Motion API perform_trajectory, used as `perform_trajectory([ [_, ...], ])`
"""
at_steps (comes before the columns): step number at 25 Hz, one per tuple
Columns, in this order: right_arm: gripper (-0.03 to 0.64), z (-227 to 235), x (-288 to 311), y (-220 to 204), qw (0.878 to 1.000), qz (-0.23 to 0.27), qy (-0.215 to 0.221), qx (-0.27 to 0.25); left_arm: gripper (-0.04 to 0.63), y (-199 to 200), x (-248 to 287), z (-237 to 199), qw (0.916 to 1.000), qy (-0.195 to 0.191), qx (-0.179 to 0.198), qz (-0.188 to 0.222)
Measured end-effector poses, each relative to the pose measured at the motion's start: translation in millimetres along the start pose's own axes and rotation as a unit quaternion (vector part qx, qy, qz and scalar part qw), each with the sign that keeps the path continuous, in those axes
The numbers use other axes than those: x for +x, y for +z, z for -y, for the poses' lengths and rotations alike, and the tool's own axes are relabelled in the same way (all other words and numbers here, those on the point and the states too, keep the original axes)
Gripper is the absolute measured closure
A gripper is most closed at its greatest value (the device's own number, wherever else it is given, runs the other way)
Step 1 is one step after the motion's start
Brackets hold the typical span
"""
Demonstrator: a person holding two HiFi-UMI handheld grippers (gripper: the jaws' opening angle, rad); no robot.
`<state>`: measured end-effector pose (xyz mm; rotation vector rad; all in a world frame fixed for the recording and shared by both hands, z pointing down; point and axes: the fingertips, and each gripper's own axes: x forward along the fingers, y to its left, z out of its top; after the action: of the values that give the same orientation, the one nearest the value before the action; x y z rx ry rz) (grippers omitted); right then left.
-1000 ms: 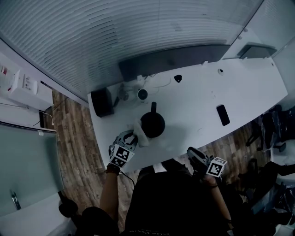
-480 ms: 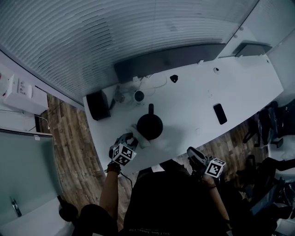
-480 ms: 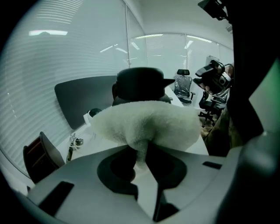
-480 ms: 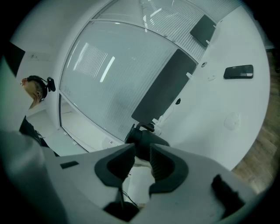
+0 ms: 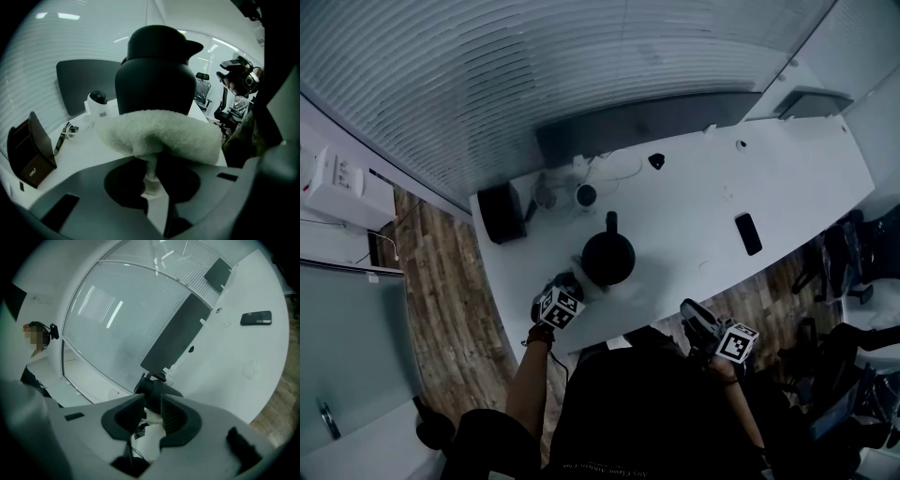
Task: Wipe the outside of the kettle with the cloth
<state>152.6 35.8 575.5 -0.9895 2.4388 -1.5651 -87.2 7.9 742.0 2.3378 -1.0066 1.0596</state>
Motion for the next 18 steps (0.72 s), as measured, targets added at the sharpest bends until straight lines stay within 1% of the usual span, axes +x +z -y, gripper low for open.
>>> perform_trajectory([
  [2,0.526,-3,5,-1,1.000,-0.004,0.004,0.003,0.518,0,-2,1,0.9997,0.005,-0.019,0.012],
  [3,0.526,-5,7,-2,1.000,-0.007,0.007,0.002,0.518,0,-9,2,0.9995,0.012,-0.021,0.020],
  [7,0.526,-9,18,-2,1.000,-0.015,0.016,-0.001,0.518,-2,-55,3,0.9974,0.037,-0.007,0.061],
  [9,0.526,-8,22,-3,1.000,-0.016,0.017,0.003,0.518,-1,-83,3,0.9950,0.048,0.002,0.088],
  [11,0.526,-6,24,-3,1.000,-0.014,0.019,0.009,0.518,6,-108,-2,0.9929,0.055,0.021,0.104],
  [12,0.526,-5,25,-2,1.000,-0.012,0.020,0.011,0.518,11,-115,-6,0.9928,0.053,0.038,0.100],
  [15,0.526,0,21,2,1.000,0.002,0.013,0.021,0.518,36,-119,-16,0.9930,0.027,0.084,0.078],
  [18,0.526,6,15,3,0.999,0.016,0.004,0.031,0.518,60,-105,-29,0.9900,0.004,0.117,0.079],
])
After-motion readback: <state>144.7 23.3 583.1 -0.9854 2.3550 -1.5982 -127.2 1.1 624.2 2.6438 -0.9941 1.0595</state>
